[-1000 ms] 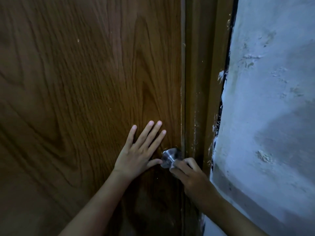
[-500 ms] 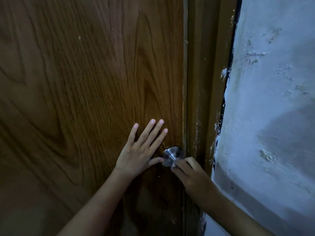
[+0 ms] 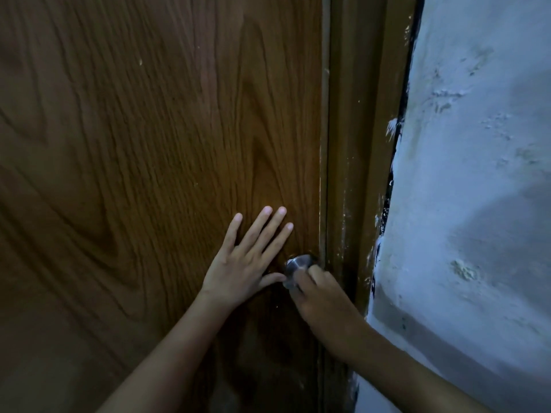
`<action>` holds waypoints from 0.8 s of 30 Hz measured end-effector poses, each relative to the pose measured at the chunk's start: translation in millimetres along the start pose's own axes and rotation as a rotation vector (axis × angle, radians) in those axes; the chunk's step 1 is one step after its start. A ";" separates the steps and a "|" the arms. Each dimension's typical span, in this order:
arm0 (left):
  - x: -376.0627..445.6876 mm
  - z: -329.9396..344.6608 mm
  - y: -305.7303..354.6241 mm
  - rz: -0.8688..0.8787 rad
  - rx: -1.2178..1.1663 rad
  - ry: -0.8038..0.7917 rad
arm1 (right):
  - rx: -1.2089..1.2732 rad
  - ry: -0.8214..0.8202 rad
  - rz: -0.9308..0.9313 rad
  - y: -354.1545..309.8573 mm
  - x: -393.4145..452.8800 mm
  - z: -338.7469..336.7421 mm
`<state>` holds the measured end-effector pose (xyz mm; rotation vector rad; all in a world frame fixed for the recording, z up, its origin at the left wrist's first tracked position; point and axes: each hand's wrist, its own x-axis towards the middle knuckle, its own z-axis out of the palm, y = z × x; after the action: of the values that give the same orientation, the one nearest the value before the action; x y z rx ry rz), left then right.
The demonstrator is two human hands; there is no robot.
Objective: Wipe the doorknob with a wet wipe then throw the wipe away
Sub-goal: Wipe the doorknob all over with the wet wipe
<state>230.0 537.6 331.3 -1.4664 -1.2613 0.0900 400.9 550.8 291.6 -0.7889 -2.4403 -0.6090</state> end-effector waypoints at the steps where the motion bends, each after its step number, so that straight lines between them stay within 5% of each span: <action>1: 0.1 0.0 0.0 0.000 -0.003 -0.004 | -0.030 -0.024 -0.037 -1.7 -1.9 1.2; 6: -0.2 0.6 0.2 -0.008 -0.024 -0.009 | -0.085 -0.029 -0.123 6.5 -13.8 -2.7; 13: 0.6 -0.1 -0.2 -0.014 -0.015 0.007 | 0.163 -0.138 0.196 21.6 6.1 -9.6; 20: 0.2 -0.4 -0.8 -0.011 -0.029 0.007 | -0.046 -0.186 -0.055 -4.4 2.4 -5.6; 24: 0.3 -0.2 -0.5 -0.016 -0.029 0.007 | -0.069 -0.125 -0.039 3.0 -6.9 -10.8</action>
<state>230.0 537.7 331.8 -1.4799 -1.2736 0.0562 411.1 544.2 296.8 -0.8320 -2.5655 -0.6805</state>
